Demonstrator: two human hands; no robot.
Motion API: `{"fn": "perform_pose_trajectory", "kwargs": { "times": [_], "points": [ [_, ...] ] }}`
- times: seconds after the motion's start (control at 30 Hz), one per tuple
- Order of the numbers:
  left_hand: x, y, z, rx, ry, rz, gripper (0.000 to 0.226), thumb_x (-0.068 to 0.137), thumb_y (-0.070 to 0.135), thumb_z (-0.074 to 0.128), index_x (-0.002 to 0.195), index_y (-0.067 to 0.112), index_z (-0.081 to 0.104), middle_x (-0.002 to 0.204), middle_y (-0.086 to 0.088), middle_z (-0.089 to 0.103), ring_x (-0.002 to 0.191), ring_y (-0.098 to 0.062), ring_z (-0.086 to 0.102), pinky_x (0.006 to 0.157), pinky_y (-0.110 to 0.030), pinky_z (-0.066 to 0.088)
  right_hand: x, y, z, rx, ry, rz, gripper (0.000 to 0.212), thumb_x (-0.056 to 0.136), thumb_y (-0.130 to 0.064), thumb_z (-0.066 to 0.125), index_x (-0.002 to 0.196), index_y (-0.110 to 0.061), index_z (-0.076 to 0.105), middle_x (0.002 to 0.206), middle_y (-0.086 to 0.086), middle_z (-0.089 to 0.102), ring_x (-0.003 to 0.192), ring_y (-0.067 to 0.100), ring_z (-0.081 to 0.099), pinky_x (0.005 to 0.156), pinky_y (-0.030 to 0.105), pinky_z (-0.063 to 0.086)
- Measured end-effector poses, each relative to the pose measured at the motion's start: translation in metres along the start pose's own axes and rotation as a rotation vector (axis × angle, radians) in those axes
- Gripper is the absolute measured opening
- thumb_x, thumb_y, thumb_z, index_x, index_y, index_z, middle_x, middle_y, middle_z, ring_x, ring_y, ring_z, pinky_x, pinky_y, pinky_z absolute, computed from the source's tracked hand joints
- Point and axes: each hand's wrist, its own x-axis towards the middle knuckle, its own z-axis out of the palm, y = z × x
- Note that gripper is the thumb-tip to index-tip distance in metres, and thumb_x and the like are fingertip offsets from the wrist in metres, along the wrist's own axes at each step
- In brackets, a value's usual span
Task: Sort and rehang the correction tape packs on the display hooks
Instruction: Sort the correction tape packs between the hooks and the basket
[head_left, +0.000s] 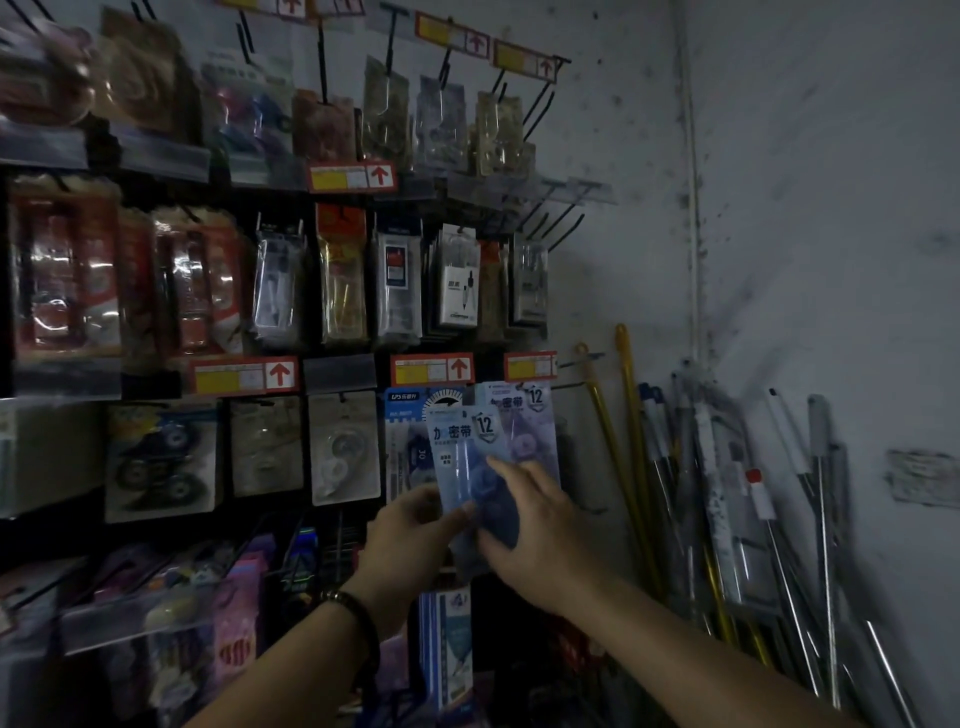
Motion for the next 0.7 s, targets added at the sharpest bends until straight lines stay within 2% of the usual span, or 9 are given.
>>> {"fn": "perform_pose_trajectory", "kwargs": {
  "times": [0.1,0.13,0.2,0.27,0.33,0.43,0.53,0.7],
  "points": [
    [0.0,-0.002,-0.004,0.305,0.046,0.107,0.017,0.098,0.026,0.075,0.113,0.033,0.072,0.098,0.005,0.081,0.084,-0.015,0.079,0.064,-0.023,0.061,0.005,0.015,-0.003,-0.047,0.037,0.079,0.077,0.092,-0.053,0.065,0.157,-0.042,0.024,0.14,-0.016,0.037,0.123,0.012,0.054,0.092,0.037,0.059],
    [-0.001,-0.003,-0.007,0.431,0.066,0.154,0.017,0.097,0.027,0.075,0.111,0.035,0.07,0.097,0.007,0.08,0.083,-0.009,0.077,0.061,-0.017,0.055,0.008,0.02,-0.004,-0.069,0.041,0.116,0.078,0.094,-0.051,0.065,0.158,-0.041,0.023,0.141,-0.014,0.037,0.123,0.013,0.054,0.092,0.039,0.058],
    [-0.002,-0.004,-0.015,0.647,0.067,0.231,0.014,0.097,0.031,0.074,0.107,0.038,0.066,0.098,0.011,0.077,0.087,-0.003,0.072,0.065,-0.011,0.051,0.012,0.028,-0.008,-0.121,0.036,0.176,0.079,0.097,-0.048,0.063,0.162,-0.037,0.02,0.146,-0.009,0.037,0.125,0.015,0.052,0.095,0.039,0.056],
    [-0.005,-0.005,-0.022,0.821,0.044,0.27,0.012,0.098,0.036,0.07,0.11,0.036,0.066,0.101,0.013,0.073,0.092,-0.001,0.068,0.075,-0.017,0.055,0.016,0.033,-0.01,-0.13,0.037,0.223,0.08,0.1,-0.043,0.063,0.165,-0.033,0.018,0.149,-0.004,0.036,0.124,0.015,0.052,0.097,0.037,0.055],
    [-0.007,-0.003,-0.028,0.961,0.037,0.281,0.014,0.098,0.041,0.066,0.111,0.034,0.066,0.104,0.014,0.071,0.095,-0.005,0.068,0.085,-0.03,0.061,0.02,0.034,-0.011,-0.118,0.043,0.26,0.081,0.102,-0.04,0.063,0.167,-0.032,0.015,0.151,-0.003,0.033,0.123,0.015,0.052,0.099,0.037,0.055],
    [-0.01,0.0,-0.033,1.112,0.025,0.265,0.02,0.099,0.049,0.061,0.109,0.033,0.064,0.108,0.01,0.071,0.099,-0.015,0.07,0.088,-0.042,0.063,0.028,0.031,-0.011,-0.106,0.044,0.27,0.08,0.104,-0.036,0.061,0.167,-0.032,0.012,0.154,-0.001,0.03,0.123,0.018,0.052,0.1,0.038,0.054],
    [-0.011,0.0,-0.036,1.204,0.017,0.253,0.022,0.098,0.052,0.06,0.113,0.036,0.064,0.115,0.009,0.07,0.104,-0.018,0.07,0.089,-0.042,0.062,0.036,0.029,-0.011,-0.105,0.059,0.294,0.079,0.105,-0.034,0.06,0.168,-0.031,0.011,0.156,0.001,0.029,0.124,0.019,0.052,0.1,0.037,0.054],
    [-0.009,-0.002,-0.038,1.216,0.003,0.248,0.024,0.098,0.051,0.061,0.118,0.038,0.064,0.117,0.012,0.07,0.104,-0.014,0.07,0.089,-0.04,0.064,0.047,0.03,-0.013,-0.177,0.035,0.281,0.079,0.106,-0.034,0.058,0.168,-0.029,0.009,0.158,0.006,0.03,0.131,0.023,0.049,0.102,0.043,0.054]
  ]
}}
